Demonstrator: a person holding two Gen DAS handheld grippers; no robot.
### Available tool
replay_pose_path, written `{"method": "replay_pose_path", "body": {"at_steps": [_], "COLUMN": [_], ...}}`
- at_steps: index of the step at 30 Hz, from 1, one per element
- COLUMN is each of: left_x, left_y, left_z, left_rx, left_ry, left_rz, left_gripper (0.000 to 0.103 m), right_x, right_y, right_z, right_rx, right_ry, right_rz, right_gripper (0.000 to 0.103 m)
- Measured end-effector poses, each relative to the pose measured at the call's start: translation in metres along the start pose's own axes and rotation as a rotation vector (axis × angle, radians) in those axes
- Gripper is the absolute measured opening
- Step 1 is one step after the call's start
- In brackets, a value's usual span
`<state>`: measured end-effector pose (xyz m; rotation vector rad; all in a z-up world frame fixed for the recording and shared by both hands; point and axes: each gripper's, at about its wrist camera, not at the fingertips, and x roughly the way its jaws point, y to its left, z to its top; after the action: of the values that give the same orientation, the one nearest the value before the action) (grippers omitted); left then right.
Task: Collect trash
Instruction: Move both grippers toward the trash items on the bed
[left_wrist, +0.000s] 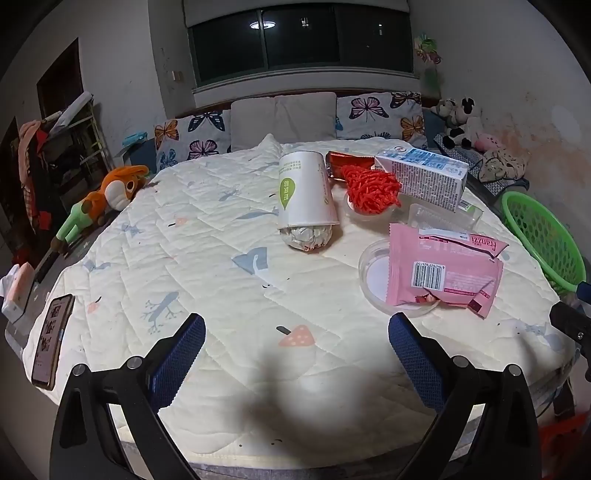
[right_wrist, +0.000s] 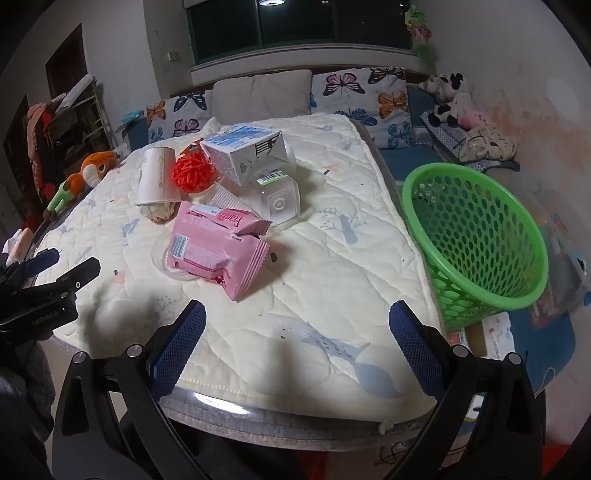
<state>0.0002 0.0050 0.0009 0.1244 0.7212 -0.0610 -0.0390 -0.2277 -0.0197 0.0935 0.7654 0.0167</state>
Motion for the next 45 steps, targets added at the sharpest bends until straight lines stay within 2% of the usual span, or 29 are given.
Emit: {"method": "replay_pose_path", "body": {"at_steps": [31,32,45], "left_x": [0.003,0.014,0.016], "left_y": [0.001,0.005,0.005], "left_z": [-0.002,0.004,0.007], "left_rx": [0.006,0.003,0.006], "left_ry": [0.003,0.009,0.009], "left_rz": [0.013,0.015,0.017], "left_gripper": [0.096,0.096,0.096], "right_x": [0.005,0.006,0.009], "right_y": [0.007,0.008,0.011], "right_z": [0.006,0.006,0.011], "right_rx": [-0.026,-0.028,-0.042], "right_ry": [0.011,0.01,0.007], "right_rz": [0.031,0.03,0.037], "right_gripper": [0.098,0.098,0.098]}}
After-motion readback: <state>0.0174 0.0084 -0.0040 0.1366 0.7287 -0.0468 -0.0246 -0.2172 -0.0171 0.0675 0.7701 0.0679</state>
